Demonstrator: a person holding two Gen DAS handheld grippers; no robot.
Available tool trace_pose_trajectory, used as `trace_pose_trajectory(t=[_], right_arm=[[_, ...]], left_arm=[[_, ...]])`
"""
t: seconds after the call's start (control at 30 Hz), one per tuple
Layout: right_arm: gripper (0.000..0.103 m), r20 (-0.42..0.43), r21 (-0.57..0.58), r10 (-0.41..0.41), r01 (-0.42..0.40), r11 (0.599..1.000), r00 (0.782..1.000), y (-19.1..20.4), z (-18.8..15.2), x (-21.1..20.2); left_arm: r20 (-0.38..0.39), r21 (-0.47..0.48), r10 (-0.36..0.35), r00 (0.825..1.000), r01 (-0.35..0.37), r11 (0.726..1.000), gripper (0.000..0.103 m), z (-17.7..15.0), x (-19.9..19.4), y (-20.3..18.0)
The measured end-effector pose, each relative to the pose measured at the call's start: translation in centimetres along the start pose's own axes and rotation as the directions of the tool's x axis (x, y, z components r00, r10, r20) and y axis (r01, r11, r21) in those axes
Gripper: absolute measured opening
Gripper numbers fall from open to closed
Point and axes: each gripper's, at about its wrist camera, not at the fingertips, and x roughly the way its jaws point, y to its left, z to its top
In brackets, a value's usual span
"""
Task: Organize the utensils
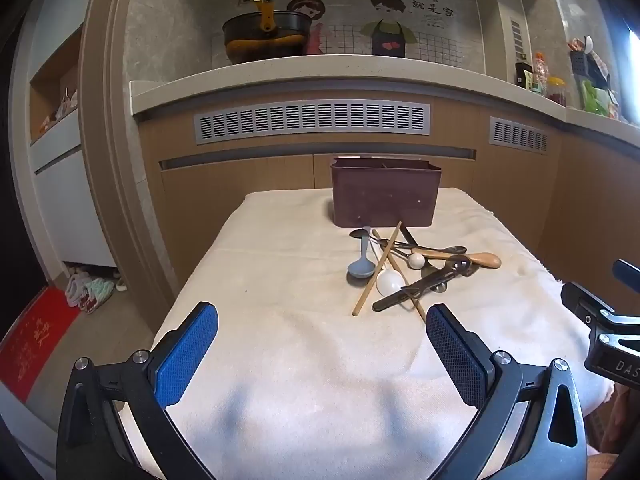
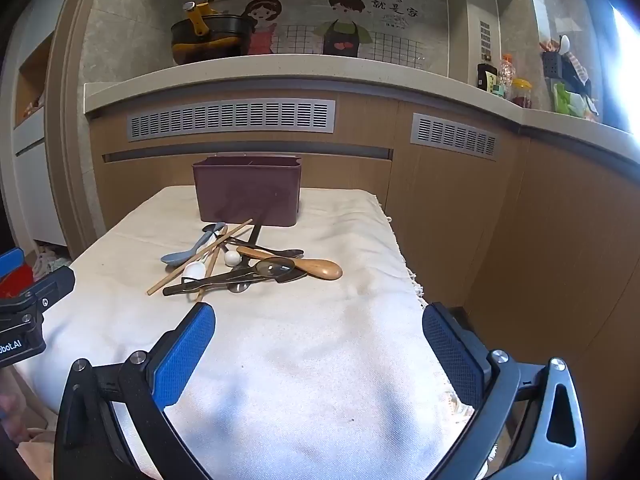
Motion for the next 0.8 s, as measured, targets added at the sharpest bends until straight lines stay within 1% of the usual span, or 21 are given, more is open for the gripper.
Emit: trace_pose_trajectory(t=[0.07, 0.1, 0.13, 0.2, 0.3, 0.33, 0.37, 0.8], right_arm=[[0.103, -0.012, 0.007, 0.011, -0.011, 1.000, 1.000, -0.3, 0.0, 0.3], [0.103, -0.017, 0.030, 0.022, -0.021, 0.999, 1.000, -1.0, 0.2, 0.5], [0.103, 0.012, 0.008, 0.005, -0.005, 1.000, 1.000, -0.9, 0.3, 0.0], [0.103, 0.018, -0.021, -0.023, 0.024, 1.000, 1.000, 0.0, 0.0, -0.2], [0.103, 0.023, -0.005, -0.024, 0.025, 1.000, 0.999, -0.2, -0.3, -0.7], [0.103, 0.024, -0.004, -0.025, 0.025, 1.000, 0.999, -0.2, -0.3, -0.5], [0.103, 0.028, -0.003, -0.026, 0.027, 1.000, 0.999, -0.3, -0.3, -0.6], [0.103, 0.025, 0.010, -0.023, 0.023, 1.000, 0.999, -0.5, -0.3, -0.7]], left_arm=[[0.010, 0.006, 0.004, 1.000, -0.004, 1.000, 0.103, 0.0, -0.1, -0.1], [0.016, 0.011, 0.005, 1.000, -0.005, 1.000, 0.103, 0.0, -0.2, -0.2], [0.010, -0.007, -0.005, 1.000, 0.005, 1.000, 0.103, -0.2, -0.2, 0.1], [-0.019, -0.017, -0.007, 1.000, 0.007, 1.000, 0.103, 0.0, 0.4, 0.4], [-0.008, -0.012, 0.008, 1.000, -0.008, 1.000, 0.103, 0.2, 0.3, 0.5], [0.009, -0.008, 0.013, 1.000, -0.013, 1.000, 0.103, -0.1, -0.2, 0.5], [0.005, 0.002, 0.022, 1.000, -0.022, 1.000, 0.103, -0.2, -0.1, -0.1], [0.005, 0.005, 0.019, 1.000, -0.019, 1.000, 0.103, -0.3, -0.5, -0.3]])
